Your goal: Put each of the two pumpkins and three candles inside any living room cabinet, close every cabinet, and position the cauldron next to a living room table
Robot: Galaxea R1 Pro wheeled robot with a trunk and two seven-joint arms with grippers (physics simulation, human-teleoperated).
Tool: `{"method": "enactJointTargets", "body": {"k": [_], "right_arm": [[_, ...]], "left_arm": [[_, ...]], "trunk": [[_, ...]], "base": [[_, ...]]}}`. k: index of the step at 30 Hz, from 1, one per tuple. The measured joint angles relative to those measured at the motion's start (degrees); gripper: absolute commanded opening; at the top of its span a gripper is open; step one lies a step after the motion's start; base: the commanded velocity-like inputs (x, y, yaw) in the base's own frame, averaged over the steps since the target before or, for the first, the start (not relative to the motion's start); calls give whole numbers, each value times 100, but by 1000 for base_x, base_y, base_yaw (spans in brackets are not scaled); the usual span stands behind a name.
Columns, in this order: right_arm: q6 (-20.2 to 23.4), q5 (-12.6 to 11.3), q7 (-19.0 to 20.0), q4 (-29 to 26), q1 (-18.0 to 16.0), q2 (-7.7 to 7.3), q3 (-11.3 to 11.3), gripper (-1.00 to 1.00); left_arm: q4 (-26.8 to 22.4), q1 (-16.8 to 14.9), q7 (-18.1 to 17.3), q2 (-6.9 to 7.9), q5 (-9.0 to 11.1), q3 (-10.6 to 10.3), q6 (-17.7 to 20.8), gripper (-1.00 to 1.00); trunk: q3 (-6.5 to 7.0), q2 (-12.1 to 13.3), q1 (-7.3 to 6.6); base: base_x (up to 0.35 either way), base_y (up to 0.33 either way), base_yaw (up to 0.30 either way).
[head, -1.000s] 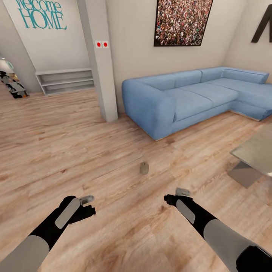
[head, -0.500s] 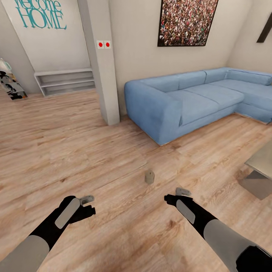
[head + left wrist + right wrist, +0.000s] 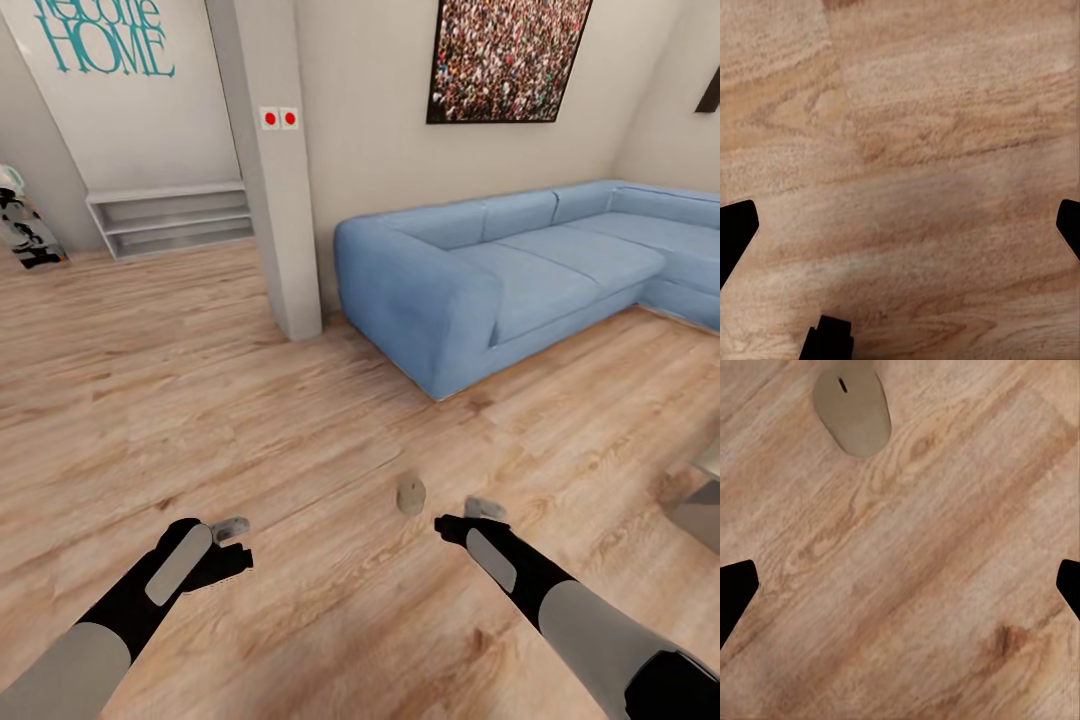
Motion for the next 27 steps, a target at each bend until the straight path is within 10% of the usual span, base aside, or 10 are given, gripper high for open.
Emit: {"method": "enactJointTargets", "body": {"k": [15,27], "right_arm": [[148,-84,-27,8,-2,5,-41,100],[1566,-126,-59,257,-25,4,-116,100]], "left_arm": [[-14,0,2,0,-8,-7,-1,100],[-17,0,2,-42,1,-16,-10,100]], "trunk": [[0,0,0],[0,0,0]], "base": [[307,49,0],[329,0,0]]}}
